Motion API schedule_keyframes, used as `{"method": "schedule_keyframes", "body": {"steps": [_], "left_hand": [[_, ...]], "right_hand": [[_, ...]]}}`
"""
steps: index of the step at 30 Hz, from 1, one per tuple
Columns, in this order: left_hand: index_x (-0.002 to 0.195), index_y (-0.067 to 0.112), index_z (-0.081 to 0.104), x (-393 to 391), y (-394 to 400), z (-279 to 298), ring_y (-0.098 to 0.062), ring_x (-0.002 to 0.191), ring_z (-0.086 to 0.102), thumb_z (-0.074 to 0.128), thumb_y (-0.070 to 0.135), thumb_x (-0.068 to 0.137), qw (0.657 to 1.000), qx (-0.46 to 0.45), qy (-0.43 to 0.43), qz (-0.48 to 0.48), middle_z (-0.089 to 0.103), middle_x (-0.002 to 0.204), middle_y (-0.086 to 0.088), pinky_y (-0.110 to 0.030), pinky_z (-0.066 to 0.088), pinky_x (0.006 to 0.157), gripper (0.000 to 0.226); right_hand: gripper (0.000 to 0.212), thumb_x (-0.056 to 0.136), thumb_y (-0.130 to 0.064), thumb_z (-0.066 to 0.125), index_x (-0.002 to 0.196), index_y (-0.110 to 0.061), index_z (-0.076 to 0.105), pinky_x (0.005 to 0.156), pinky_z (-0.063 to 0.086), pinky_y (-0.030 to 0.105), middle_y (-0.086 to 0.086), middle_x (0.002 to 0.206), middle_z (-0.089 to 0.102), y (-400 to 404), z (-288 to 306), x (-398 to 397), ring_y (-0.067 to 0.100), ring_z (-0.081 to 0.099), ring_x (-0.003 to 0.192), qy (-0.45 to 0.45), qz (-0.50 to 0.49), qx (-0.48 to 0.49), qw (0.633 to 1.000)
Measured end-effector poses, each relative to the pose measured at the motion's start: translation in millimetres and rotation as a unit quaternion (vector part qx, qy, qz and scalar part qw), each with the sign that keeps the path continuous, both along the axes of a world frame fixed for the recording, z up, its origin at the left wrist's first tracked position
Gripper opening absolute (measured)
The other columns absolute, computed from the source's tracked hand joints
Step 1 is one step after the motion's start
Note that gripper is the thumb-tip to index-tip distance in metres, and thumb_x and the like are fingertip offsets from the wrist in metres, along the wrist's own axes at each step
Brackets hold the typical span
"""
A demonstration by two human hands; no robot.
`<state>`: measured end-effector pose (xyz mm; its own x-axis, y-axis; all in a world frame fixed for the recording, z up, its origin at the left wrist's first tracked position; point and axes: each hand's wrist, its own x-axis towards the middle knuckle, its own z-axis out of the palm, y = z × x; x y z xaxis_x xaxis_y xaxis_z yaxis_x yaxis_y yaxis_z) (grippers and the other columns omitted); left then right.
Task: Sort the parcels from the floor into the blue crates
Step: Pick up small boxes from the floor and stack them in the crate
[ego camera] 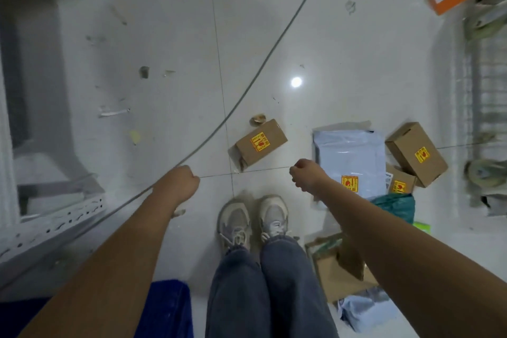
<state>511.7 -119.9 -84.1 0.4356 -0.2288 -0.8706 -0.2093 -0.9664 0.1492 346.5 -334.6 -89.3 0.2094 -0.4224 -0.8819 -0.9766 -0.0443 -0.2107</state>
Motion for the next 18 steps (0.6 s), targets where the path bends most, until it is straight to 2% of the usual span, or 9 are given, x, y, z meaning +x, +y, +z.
{"method": "schedule_keyframes", "body": {"steps": [1,3,5,8,11,13,16,18], "left_hand": [[0.111,0.001,0.053,-3.4,-10.8,-14.2,-0.028,0.099,0.056,0.039,0.022,0.097,1.000,-0.009,0.014,0.021,0.059,0.115,-0.018,-0.028,0.040,0.076,0.030],[0.121,0.002,0.050,-10.7,-33.0,-44.5,-0.030,0.108,0.056,0.043,0.022,0.094,0.995,-0.027,0.049,0.085,0.057,0.121,-0.019,-0.031,0.045,0.085,0.034],[0.130,0.004,0.043,-16.4,-54.6,-69.6,-0.031,0.110,0.055,0.045,0.023,0.093,0.985,-0.035,0.082,0.147,0.054,0.123,-0.018,-0.036,0.045,0.092,0.042],[0.137,0.003,0.035,-22.4,-81.3,-101.8,-0.028,0.095,0.054,0.047,0.022,0.092,0.967,-0.037,0.129,0.218,0.049,0.110,-0.012,-0.035,0.049,0.081,0.050],[0.140,0.003,0.031,-24.0,-98.6,-132.5,-0.031,0.104,0.054,0.050,0.022,0.091,0.950,-0.035,0.141,0.275,0.049,0.123,-0.017,-0.035,0.049,0.081,0.055],[0.135,0.004,0.036,-21.2,-105.2,-150.2,-0.032,0.109,0.054,0.052,0.021,0.091,0.938,-0.037,0.147,0.312,0.049,0.124,-0.017,-0.035,0.050,0.079,0.050],[0.112,0.009,0.048,-18.2,-110.5,-168.6,-0.027,0.100,0.054,0.053,0.019,0.089,0.922,-0.051,0.160,0.350,0.052,0.110,-0.011,-0.033,0.050,0.079,0.025],[0.110,0.010,0.050,-20.0,-113.1,-173.1,-0.025,0.092,0.057,0.052,0.018,0.090,0.904,-0.057,0.173,0.387,0.056,0.104,-0.010,-0.030,0.053,0.075,0.021]], "right_hand": [[0.019,0.090,-0.019,0.043,0.099,-0.006,0.054,0.073,0.040,0.030,0.013,0.096,0.060,-4.4,-13.1,3.6,0.025,0.052,0.082,0.005,0.033,-0.024,0.999],[0.030,0.090,-0.022,0.044,0.114,-0.006,0.053,0.077,0.038,0.028,0.013,0.113,0.059,-14.5,-39.5,13.2,0.026,0.054,0.094,0.008,0.069,-0.057,0.996],[0.040,0.090,-0.026,0.045,0.126,-0.007,0.046,0.079,0.037,0.028,0.014,0.125,0.053,-25.5,-64.0,25.0,0.030,0.055,0.106,0.007,0.055,-0.067,0.996],[0.049,0.091,-0.032,0.046,0.133,-0.008,0.039,0.085,0.038,0.031,0.017,0.132,0.048,-38.8,-99.2,38.1,0.033,0.051,0.115,0.001,0.027,-0.080,0.996],[0.060,0.092,-0.036,0.046,0.143,-0.008,0.030,0.099,0.039,0.037,0.017,0.143,0.039,-50.2,-126.7,45.2,0.034,0.045,0.125,-0.006,-0.004,-0.076,0.997],[0.062,0.093,-0.034,0.044,0.146,-0.008,0.025,0.106,0.038,0.040,0.017,0.149,0.034,-55.6,-140.9,48.0,0.034,0.041,0.131,-0.031,-0.021,-0.057,0.998],[0.058,0.096,-0.031,0.041,0.147,-0.009,0.025,0.110,0.032,0.040,0.015,0.150,0.033,-58.5,-157.2,51.1,0.031,0.037,0.135,-0.058,-0.015,-0.026,0.998],[0.052,0.097,-0.028,0.038,0.144,-0.008,0.032,0.102,0.039,0.036,0.015,0.145,0.041,-56.9,-163.6,54.0,0.027,0.045,0.123,-0.065,-0.019,-0.010,0.998]]}}
